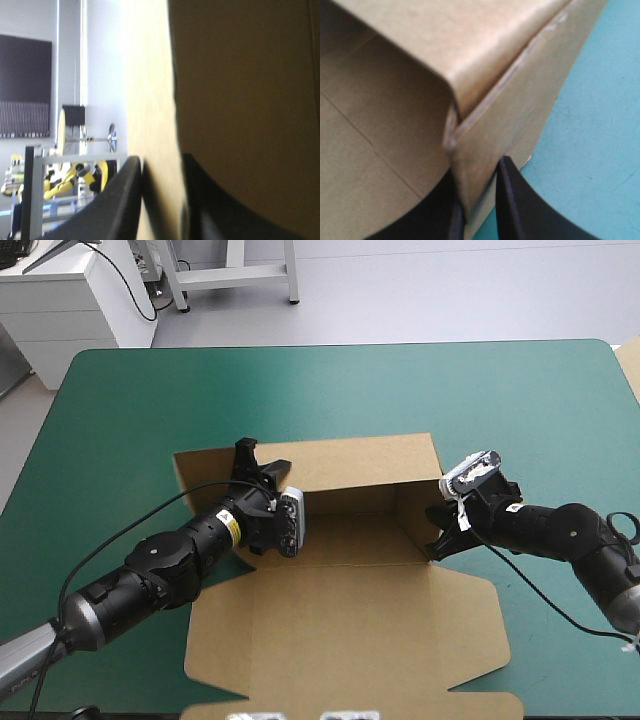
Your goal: Fold the box
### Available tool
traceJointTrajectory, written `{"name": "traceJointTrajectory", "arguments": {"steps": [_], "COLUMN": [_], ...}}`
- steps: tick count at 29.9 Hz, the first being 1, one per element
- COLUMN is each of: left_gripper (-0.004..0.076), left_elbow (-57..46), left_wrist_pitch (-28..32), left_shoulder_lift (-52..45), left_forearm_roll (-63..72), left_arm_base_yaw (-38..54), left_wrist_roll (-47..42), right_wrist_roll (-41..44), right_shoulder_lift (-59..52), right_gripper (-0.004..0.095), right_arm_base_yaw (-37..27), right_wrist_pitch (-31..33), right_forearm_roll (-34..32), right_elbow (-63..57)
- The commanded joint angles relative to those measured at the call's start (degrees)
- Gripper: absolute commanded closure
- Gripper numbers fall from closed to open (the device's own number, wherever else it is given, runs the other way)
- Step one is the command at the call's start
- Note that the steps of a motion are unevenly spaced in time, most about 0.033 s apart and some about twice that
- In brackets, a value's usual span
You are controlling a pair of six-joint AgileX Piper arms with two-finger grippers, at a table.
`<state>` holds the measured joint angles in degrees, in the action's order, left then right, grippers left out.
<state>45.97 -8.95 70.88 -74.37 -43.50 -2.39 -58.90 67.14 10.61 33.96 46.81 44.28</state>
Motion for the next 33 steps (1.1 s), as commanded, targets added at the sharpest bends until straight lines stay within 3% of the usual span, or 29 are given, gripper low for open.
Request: {"name": "traceJointTrajectory", "arguments": {"steps": [1, 3, 6, 12, 19, 28, 33], "left_gripper": [0.0371, 0.0280, 0.0228, 0.0228, 0.0229, 0.0229, 0.0263], "left_elbow": [1.29, 1.29, 1.29, 1.29, 1.29, 1.29, 1.29], "left_wrist_pitch": [4.96, 4.96, 6.18, 9.78, 9.80, 0.90, 2.49], "left_shoulder_lift": [-2.67, -3.88, -5.67, -8.60, -10.41, -11.01, -12.37], "left_forearm_roll": [0.50, 0.50, 0.50, 0.50, 0.70, 1.78, 1.95], "left_arm_base_yaw": [-0.57, -0.57, -0.57, -1.67, -6.29, -11.81, -13.44], "left_wrist_roll": [-0.82, -0.82, -0.82, -0.92, -0.48, -1.45, -1.45], "right_wrist_roll": [0.07, 0.57, 1.78, 2.27, 2.97, 3.55, 6.31], "right_shoulder_lift": [-1.32, -1.32, -1.32, -1.32, -1.32, -1.32, -1.32], "right_gripper": [0.0927, 0.0927, 0.0925, 0.0925, 0.0925, 0.0925, 0.0925], "right_arm_base_yaw": [0.85, 0.85, 0.85, 0.85, 0.85, 0.85, 0.85], "right_wrist_pitch": [1.68, 1.31, 0.16, -0.59, -1.35, -4.99, -7.70], "right_forearm_roll": [4.40, 4.40, 4.28, 4.42, 4.42, 2.60, 0.24], "right_elbow": [2.34, 2.34, 2.34, 2.34, 2.34, 2.34, 2.34]}}
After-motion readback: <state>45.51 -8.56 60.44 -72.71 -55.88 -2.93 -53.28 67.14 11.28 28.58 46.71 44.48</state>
